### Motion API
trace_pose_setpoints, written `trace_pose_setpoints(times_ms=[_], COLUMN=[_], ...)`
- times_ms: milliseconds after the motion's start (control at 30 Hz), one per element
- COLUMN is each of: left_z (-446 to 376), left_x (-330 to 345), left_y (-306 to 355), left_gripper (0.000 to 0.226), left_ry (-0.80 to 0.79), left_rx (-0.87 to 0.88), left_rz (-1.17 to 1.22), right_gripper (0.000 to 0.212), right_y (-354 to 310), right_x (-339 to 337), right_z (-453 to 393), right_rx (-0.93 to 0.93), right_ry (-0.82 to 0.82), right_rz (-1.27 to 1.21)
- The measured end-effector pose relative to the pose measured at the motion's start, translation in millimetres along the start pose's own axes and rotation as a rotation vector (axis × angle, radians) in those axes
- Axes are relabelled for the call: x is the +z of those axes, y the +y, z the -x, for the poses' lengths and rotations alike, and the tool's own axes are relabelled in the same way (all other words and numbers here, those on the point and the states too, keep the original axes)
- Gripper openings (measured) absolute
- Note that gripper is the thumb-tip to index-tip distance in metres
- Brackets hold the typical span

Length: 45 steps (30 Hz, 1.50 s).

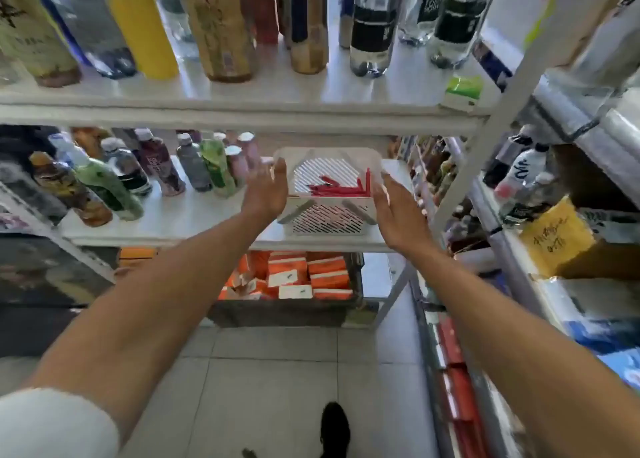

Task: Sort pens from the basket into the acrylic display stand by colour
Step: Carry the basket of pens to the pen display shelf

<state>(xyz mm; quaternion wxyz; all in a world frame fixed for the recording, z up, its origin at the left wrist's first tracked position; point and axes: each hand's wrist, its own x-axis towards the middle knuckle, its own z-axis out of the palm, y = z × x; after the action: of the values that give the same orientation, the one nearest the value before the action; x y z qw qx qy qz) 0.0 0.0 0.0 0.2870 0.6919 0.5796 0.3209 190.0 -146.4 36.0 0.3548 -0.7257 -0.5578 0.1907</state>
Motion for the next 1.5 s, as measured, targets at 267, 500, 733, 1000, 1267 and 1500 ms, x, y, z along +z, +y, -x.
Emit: trace_pose_setpoints(times_ms=[267,500,733,1000,1267,1500], left_z=[-63.6,-89.8,-95.4,-77.2,-33.6,35.8], left_x=[46.7,42.9,44.1,28.9,-34.5,-123.3], left_y=[-29.7,-65.4,-64.2,-67.3,-85.3,-118.6], left_gripper=[0.057,0.070,0.074,0.074,0.074,0.067], left_ry=[0.104,-0.133,-0.342,-0.402,-0.278,-0.028], left_rx=[-0.284,-0.516,-0.459,-0.416,-0.443,-0.495], left_rz=[0.251,0.750,1.027,1.026,1.164,1.205], right_gripper=[0.059,0.062,0.064,0.065,0.053,0.057], right_y=[89.9,108.8,117.3,94.9,38.5,-40.2], right_x=[36.3,60.6,60.1,67.3,84.9,133.9], right_z=[-105.4,-154.1,-165.2,-164.5,-142.6,-101.7], right_rx=[0.238,0.466,0.495,0.497,0.475,0.455], right_ry=[-0.021,-0.076,-0.183,-0.262,-0.408,-0.577], right_rz=[-0.055,-0.674,-1.131,-1.181,-1.163,-1.078])
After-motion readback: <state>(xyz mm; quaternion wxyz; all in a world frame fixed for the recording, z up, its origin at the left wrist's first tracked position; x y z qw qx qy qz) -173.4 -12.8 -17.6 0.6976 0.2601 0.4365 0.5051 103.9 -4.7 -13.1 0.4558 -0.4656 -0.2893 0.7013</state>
